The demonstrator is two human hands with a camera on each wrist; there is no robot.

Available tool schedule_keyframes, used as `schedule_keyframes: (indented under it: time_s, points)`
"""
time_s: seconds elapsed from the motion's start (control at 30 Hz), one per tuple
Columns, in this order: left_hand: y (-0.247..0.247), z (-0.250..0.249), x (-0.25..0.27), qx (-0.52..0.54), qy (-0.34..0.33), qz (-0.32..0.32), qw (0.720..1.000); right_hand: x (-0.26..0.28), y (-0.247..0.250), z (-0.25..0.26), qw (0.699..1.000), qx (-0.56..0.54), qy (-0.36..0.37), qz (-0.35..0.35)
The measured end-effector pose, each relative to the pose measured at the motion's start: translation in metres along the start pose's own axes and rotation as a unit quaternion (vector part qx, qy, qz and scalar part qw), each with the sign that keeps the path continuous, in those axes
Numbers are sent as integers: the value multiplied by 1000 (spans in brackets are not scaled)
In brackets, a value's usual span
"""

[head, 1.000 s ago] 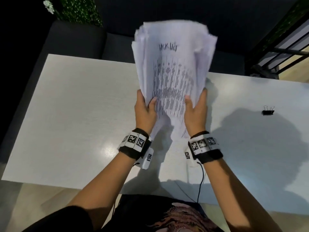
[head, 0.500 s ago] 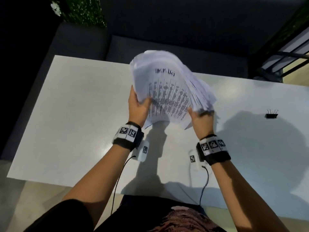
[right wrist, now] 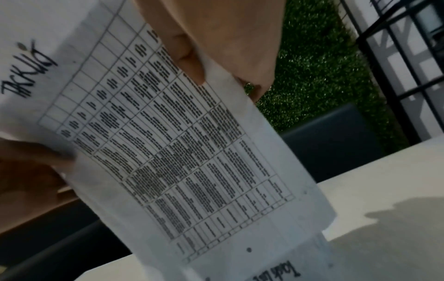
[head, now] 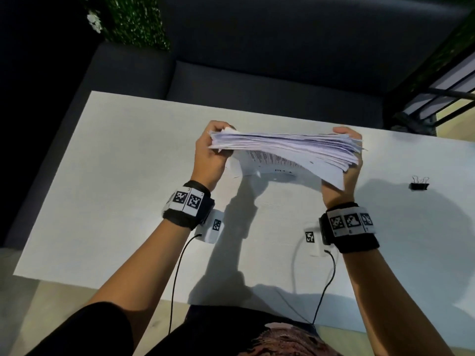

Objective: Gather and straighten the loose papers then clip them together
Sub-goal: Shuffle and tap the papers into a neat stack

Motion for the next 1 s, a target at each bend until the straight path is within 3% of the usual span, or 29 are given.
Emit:
schedule_keyframes:
  time_s: [0.13,0.2,0.23,0.4,0.47,0.53,0.67,0.83,1.0]
  points:
    - [-14,3,-7,-36,24,45,998,-10,2,3,992,117,18,-43]
    - [-23,-9,-11,-95,-15,39,995,-10,-10,10,989,139,18,-47]
    - [-27,-17,-13,-113,-40,27,992,-9,-14,11,992,119,10,-51]
    - [-27,-60,-13,-127,-143,-66,979,0,-19,40,979,152,110,-75]
    - [-21,-63,-8,-122,-161,-76,976,6,-21,43,980,155,115,-56]
    - [-14,-52,-4,-108,-130,-63,984,11,-23,37,978,162,126,-23]
    - [-4,-11,-3,-45,1,-33,998,7,-32,24,968,201,148,8]
    - [10,-4,-10,-13,18,-62,998,-8,-35,35,966,201,161,10]
    - [17,16,-9,-7,65,-43,997,-17,-28,0,973,221,37,45]
Point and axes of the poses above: each hand's wrist, its own x-axis away from the middle knuckle, its own y-axis out of the back of the hand, z = x × y, the point moved 7 cm from there along -x, towards the middle knuckle, and after that the axes turned 1 degree about x, right-handed, at the moved point
